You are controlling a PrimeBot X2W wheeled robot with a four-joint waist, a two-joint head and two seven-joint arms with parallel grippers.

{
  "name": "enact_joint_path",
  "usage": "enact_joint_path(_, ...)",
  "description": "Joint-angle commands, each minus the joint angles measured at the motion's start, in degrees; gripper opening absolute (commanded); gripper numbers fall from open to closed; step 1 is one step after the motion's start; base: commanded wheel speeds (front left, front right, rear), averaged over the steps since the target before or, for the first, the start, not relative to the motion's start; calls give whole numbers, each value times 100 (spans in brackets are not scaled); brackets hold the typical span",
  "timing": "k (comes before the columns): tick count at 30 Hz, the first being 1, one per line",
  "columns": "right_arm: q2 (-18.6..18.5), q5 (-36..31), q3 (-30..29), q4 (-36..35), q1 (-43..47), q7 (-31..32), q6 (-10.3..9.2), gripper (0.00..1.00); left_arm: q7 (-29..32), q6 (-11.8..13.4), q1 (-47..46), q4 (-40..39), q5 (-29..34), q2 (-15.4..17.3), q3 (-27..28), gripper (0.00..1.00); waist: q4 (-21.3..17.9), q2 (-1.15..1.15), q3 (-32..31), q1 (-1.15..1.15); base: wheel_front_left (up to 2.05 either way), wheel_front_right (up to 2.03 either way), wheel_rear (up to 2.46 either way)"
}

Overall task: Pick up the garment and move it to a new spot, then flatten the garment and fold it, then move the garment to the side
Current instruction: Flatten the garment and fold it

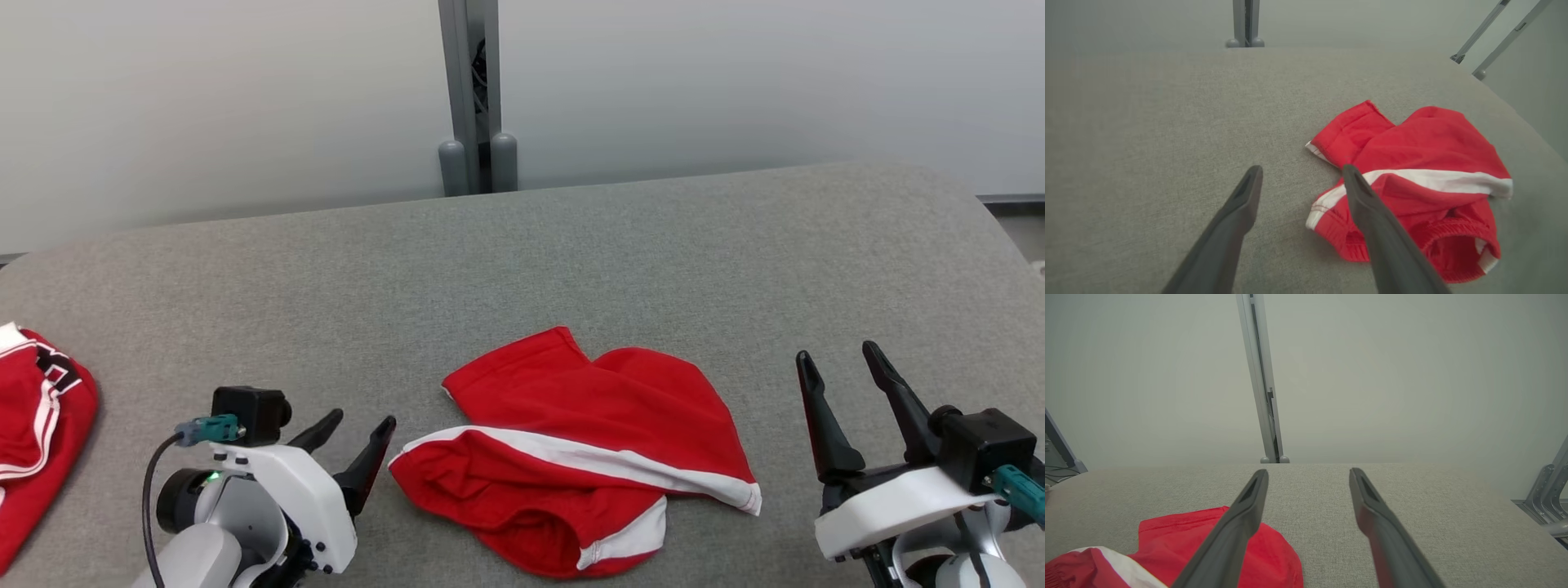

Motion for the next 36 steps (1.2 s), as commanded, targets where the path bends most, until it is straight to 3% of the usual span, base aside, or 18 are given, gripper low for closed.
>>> enact_joint_path(1, -37, 32, -16, 36, -59, -40, 3, 100, 54, -90, -119, 154, -82, -24, -4, 100, -71, 0, 83, 0, 0, 0, 0)
enact_joint_path(7, -36, 52, 1, 114, -152, -110, 3, 100, 470, -599, -452, 1137, -401, -268, -219, 100, -235, 0, 272, 0, 0, 0, 0)
enact_joint_path(14, -35, 89, -15, 203, -194, -180, 3, 100, 862, -824, -628, 1706, -596, -382, -494, 100, -306, 0, 373, 0, 0, 0, 0)
enact_joint_path(15, -35, 95, -20, 213, -205, -178, 3, 100, 906, -841, -633, 1762, -615, -397, -534, 83, -307, 0, 377, 0, 0, 0, 0)
enact_joint_path(17, -34, 110, -14, 228, -225, -196, 3, 100, 887, -861, -681, 1828, -615, -413, -592, 0, -305, 0, 388, 0, 0, 0, 0)
enact_joint_path(24, -34, 135, -16, 252, -264, -243, 3, 100, 23, -858, -1006, 1809, -153, -299, -590, 0, -283, 0, 368, 0, 0, 0, 0)
enact_joint_path(31, -35, 91, -52, 245, -270, -219, 3, 100, -1390, -512, -1692, 1561, 649, -206, -438, 0, -243, 0, 329, 0, 0, 0, 0)
enact_joint_path(36, -36, 127, -68, 216, -220, -191, 3, 100, -1588, -349, -1570, 1461, 787, -210, -494, 0, -229, 0, 334, 0, 0, 0, 0)
